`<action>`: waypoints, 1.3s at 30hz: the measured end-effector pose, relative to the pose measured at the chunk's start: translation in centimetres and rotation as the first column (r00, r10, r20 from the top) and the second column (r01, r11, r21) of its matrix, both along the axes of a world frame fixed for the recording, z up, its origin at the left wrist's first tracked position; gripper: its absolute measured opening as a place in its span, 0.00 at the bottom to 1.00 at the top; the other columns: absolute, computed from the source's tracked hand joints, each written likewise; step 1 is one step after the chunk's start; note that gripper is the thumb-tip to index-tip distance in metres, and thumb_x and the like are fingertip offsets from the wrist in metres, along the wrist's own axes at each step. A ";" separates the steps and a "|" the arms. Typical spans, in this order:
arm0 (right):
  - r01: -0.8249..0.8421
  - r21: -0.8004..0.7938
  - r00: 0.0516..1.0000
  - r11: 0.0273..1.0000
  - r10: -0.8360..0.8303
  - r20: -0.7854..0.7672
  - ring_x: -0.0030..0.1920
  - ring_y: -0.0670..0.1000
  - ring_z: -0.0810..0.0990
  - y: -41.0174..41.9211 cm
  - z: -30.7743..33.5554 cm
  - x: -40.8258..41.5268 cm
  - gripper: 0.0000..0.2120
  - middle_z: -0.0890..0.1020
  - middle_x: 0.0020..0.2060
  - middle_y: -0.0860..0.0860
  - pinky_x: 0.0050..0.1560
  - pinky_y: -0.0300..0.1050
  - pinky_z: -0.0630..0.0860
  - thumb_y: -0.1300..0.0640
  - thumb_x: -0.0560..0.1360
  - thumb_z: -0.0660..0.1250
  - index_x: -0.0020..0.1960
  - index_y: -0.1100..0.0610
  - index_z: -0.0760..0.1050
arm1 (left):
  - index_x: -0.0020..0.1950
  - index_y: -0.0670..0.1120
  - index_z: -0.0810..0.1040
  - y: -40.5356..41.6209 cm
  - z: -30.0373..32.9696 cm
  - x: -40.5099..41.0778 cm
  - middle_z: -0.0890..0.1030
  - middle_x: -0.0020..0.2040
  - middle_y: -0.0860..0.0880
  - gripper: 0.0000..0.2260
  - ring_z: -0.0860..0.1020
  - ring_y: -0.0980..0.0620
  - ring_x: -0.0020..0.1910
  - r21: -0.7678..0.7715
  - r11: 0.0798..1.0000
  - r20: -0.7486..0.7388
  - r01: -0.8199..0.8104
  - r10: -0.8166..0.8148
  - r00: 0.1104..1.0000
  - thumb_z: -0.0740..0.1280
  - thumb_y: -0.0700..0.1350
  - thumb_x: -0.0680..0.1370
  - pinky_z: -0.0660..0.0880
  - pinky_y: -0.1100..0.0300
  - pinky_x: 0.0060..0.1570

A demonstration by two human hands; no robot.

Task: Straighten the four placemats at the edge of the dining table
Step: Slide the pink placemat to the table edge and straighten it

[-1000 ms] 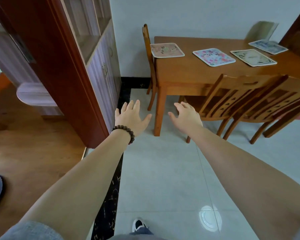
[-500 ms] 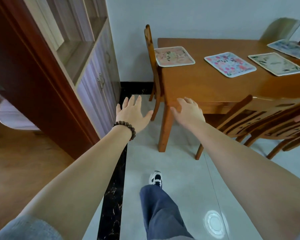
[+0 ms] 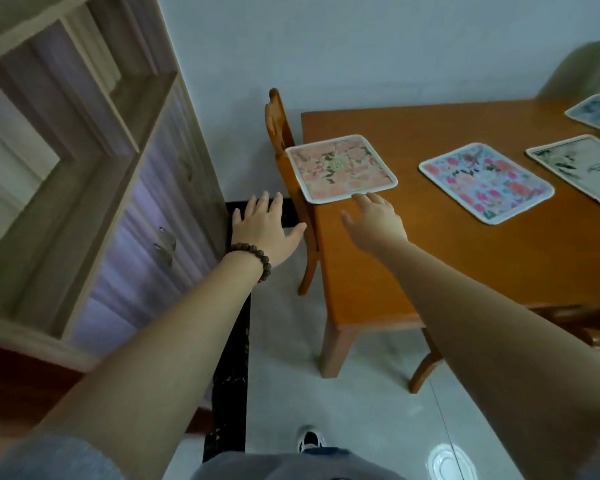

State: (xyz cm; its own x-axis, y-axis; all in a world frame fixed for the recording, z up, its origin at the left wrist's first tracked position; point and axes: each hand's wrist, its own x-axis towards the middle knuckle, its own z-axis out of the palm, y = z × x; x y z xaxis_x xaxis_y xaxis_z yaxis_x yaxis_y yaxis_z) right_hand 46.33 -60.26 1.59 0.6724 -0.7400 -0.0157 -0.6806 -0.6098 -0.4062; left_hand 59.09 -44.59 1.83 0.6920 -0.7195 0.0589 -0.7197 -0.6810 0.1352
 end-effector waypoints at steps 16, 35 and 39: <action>0.184 0.028 0.983 0.983 -0.184 0.008 0.72 0.56 0.61 -16.3 -3.6 13.4 0.27 0.63 0.74 0.53 0.67 0.59 0.66 0.42 0.79 0.57 0.74 0.51 0.61 | 0.77 0.48 0.53 -19.6 -2.2 18.2 0.56 0.77 0.45 0.38 0.52 0.44 0.76 -0.009 0.980 0.025 0.197 -0.197 0.980 0.51 0.69 0.74 0.48 0.41 0.71; 0.674 0.068 0.736 0.735 -0.662 -0.139 0.74 0.57 0.58 -30.0 -7.5 25.3 0.28 0.62 0.74 0.54 0.70 0.60 0.61 0.40 0.78 0.58 0.74 0.51 0.61 | 0.78 0.47 0.51 -44.0 -5.4 35.7 0.53 0.78 0.47 0.36 0.49 0.46 0.76 0.155 0.736 -0.140 0.659 -0.644 0.752 0.51 0.67 0.76 0.47 0.42 0.72; 0.705 0.063 0.707 0.706 -0.692 -0.148 0.74 0.57 0.58 -30.5 -8.0 25.2 0.28 0.62 0.74 0.55 0.71 0.59 0.61 0.41 0.78 0.58 0.74 0.52 0.61 | 0.78 0.47 0.50 -45.4 -6.8 35.4 0.53 0.78 0.47 0.36 0.49 0.46 0.76 0.175 0.706 -0.174 0.687 -0.664 0.727 0.51 0.67 0.76 0.47 0.42 0.72</action>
